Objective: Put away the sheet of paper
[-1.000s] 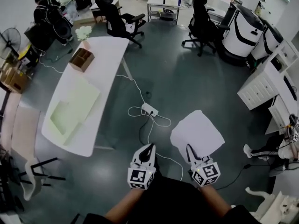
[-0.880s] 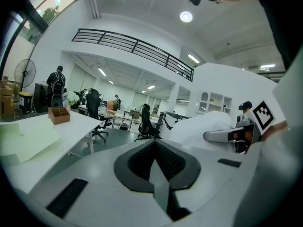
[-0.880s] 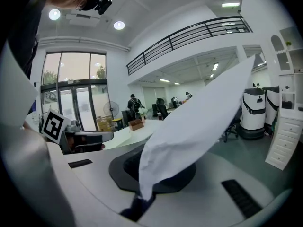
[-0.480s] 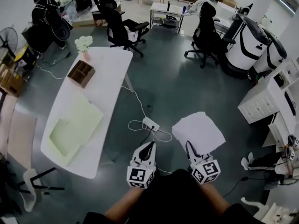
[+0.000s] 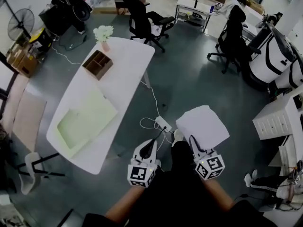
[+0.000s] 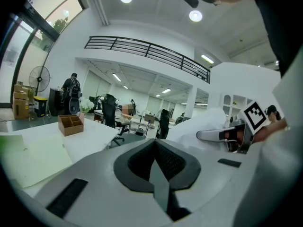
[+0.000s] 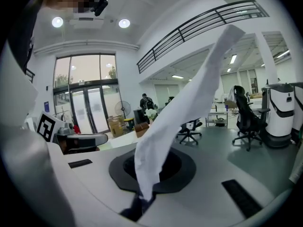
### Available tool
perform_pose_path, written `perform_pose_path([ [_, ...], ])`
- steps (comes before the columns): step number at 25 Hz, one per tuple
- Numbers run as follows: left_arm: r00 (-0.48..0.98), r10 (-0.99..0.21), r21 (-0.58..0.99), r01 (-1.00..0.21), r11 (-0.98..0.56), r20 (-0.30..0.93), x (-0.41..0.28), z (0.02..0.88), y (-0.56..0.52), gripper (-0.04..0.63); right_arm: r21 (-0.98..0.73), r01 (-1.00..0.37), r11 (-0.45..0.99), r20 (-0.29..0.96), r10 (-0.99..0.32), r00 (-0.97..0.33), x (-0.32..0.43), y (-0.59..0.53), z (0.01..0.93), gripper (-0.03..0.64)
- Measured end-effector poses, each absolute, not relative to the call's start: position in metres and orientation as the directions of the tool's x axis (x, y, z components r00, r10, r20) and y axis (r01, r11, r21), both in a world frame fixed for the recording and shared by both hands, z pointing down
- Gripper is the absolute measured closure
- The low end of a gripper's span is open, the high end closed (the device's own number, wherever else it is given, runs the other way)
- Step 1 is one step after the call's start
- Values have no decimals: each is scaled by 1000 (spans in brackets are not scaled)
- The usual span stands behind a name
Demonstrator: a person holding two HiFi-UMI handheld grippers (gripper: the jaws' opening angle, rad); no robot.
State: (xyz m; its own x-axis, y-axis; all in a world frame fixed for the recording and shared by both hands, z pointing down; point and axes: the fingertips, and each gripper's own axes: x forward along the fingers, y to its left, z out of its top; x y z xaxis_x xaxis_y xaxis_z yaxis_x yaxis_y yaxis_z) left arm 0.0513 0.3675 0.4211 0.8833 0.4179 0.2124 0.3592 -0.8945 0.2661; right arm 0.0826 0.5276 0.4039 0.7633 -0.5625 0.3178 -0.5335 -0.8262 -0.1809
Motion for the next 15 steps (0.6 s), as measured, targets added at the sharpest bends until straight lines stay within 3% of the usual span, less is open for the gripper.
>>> perform_pose_path([
  [9, 958, 184, 283, 118, -952, 219, 147, 411, 347, 591, -168, -748, -642, 259, -761, 595, 222, 490, 392, 618],
  [15, 975, 50, 246, -5, -969, 217, 200, 402, 350, 592, -148, -821, -552, 245, -825, 510, 295, 487, 386, 618],
])
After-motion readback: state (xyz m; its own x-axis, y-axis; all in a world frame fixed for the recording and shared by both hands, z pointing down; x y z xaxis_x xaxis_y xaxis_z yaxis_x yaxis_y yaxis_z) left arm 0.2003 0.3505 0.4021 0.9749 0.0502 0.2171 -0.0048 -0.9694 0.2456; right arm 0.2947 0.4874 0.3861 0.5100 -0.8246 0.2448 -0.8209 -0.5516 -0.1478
